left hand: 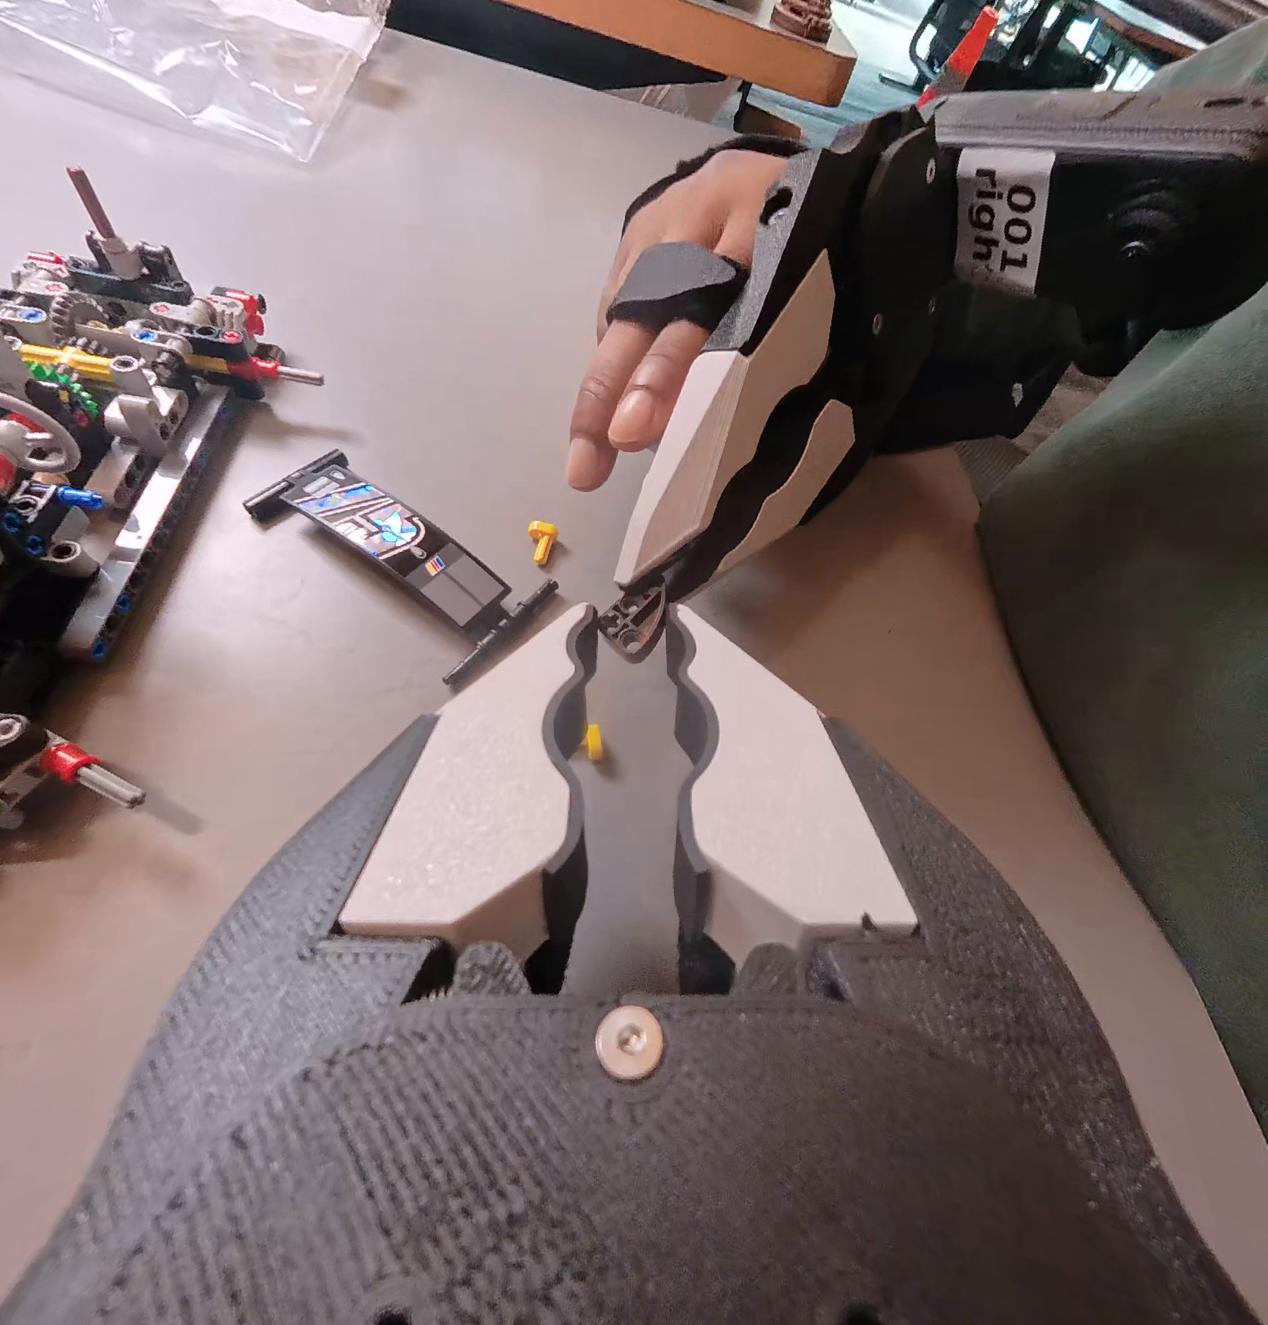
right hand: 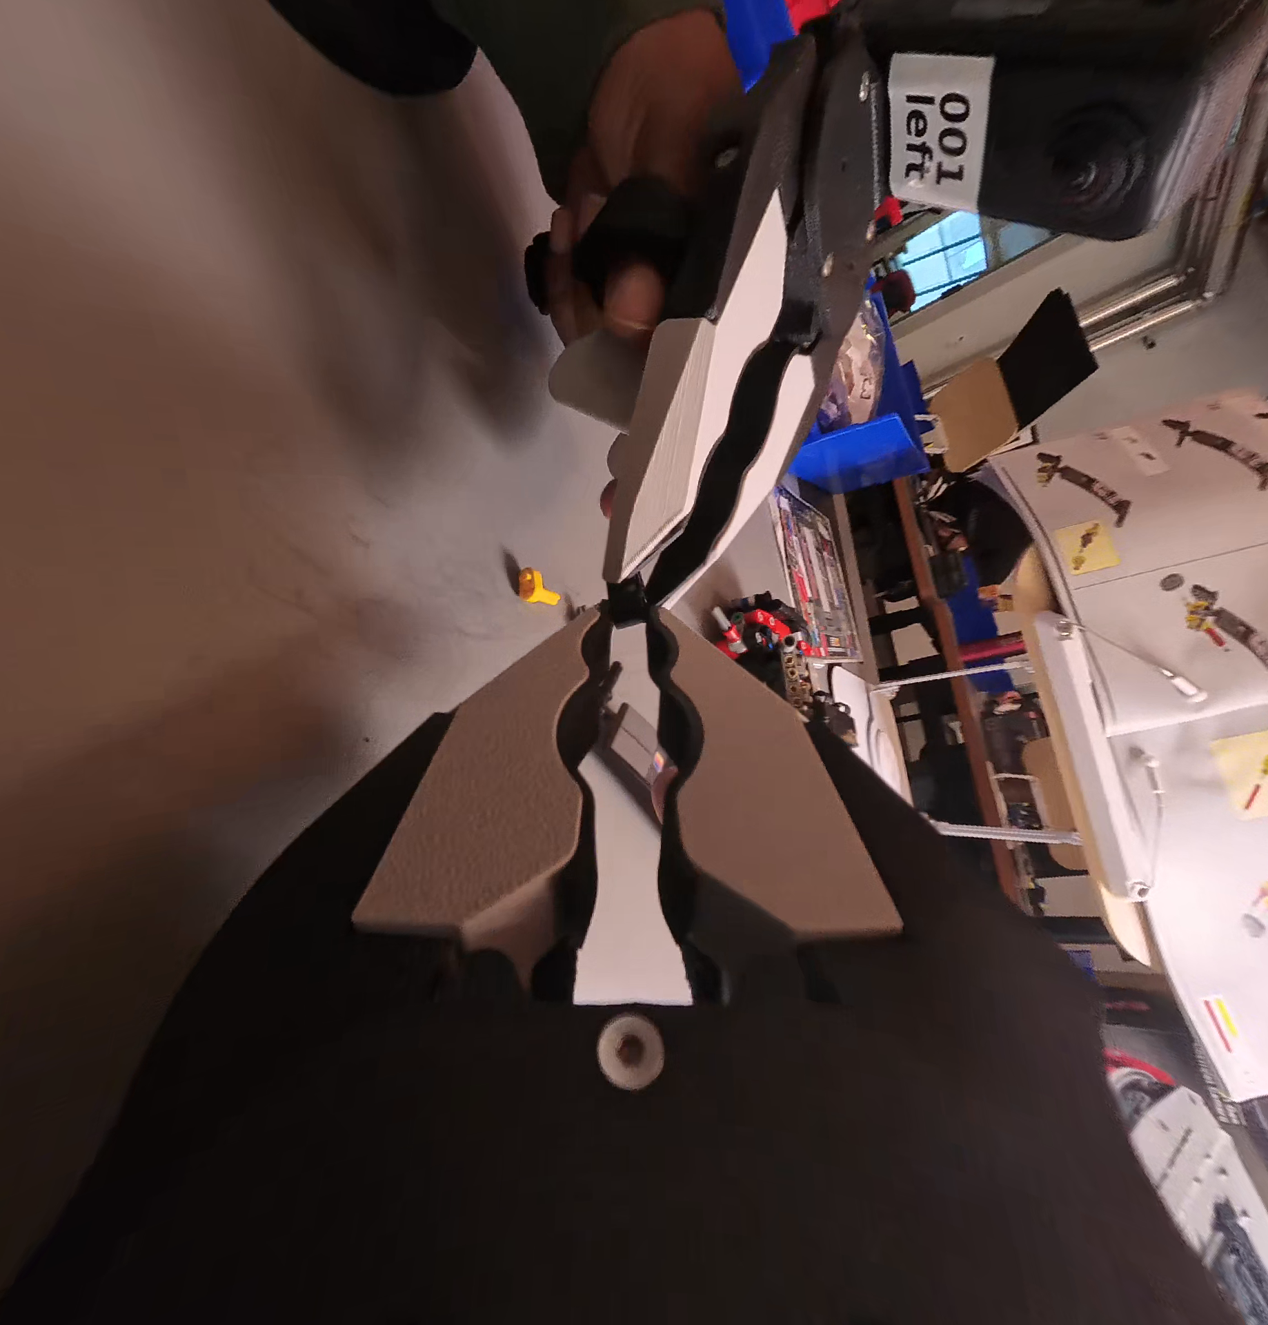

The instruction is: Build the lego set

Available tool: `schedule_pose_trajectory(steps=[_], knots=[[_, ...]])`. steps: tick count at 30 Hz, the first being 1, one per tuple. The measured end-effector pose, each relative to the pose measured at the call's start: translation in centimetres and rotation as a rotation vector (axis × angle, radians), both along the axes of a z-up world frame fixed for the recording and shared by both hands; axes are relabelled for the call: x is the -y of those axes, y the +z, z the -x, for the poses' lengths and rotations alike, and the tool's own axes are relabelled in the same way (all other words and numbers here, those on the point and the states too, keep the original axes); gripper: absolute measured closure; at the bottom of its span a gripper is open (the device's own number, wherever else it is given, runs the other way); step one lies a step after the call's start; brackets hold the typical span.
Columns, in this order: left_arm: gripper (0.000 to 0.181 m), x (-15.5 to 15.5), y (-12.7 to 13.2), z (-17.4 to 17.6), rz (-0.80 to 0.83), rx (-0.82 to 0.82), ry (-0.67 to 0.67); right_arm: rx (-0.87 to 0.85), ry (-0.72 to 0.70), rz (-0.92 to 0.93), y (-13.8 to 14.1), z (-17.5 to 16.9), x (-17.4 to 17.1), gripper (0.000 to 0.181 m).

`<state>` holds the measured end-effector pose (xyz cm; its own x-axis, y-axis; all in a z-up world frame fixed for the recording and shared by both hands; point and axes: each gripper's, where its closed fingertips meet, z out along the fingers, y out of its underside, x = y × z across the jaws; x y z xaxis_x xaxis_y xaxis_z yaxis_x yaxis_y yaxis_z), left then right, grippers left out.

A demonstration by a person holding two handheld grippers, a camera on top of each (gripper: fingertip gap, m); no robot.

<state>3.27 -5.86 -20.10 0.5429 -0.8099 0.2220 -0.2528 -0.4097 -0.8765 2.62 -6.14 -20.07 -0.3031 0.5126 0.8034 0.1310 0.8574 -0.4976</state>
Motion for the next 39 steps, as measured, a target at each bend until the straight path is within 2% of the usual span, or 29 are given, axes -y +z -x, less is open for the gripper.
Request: schedule_pose_trajectory(steps=[3,9,13,20,30,39], knots=[[0.165,-0.8,1.4,0.6,-0.048,0.064,0.059,-0.071,-0.063,0.024,1.2,0.4,-0.9,0.176],[0.156,-3.3,4.2,2.4,-0.091,0.234,0.263,-0.193,-0.247,0.24,3.8,0.8,-4.1,0.177],[0.148,-3.8,5.2,1.4,-0.069,0.362,0.307,-0.23,-0.289,0.322,4.4,1.1,-4.5,0.177],[0.156,-4.2,5.4,1.2,-0.19,0.26,0.359,-0.238,-0.283,0.409,4.7,1.2,-4.1,0.177],[0.164,-3.9,5.6,1.2,-0.198,0.265,0.329,-0.24,-0.256,0.482,4.8,1.3,-3.5,0.177],[0.167,-2.1,6.1,0.6,-0.278,0.231,0.162,-0.218,-0.119,0.454,4.8,1.0,-1.3,0.174]])
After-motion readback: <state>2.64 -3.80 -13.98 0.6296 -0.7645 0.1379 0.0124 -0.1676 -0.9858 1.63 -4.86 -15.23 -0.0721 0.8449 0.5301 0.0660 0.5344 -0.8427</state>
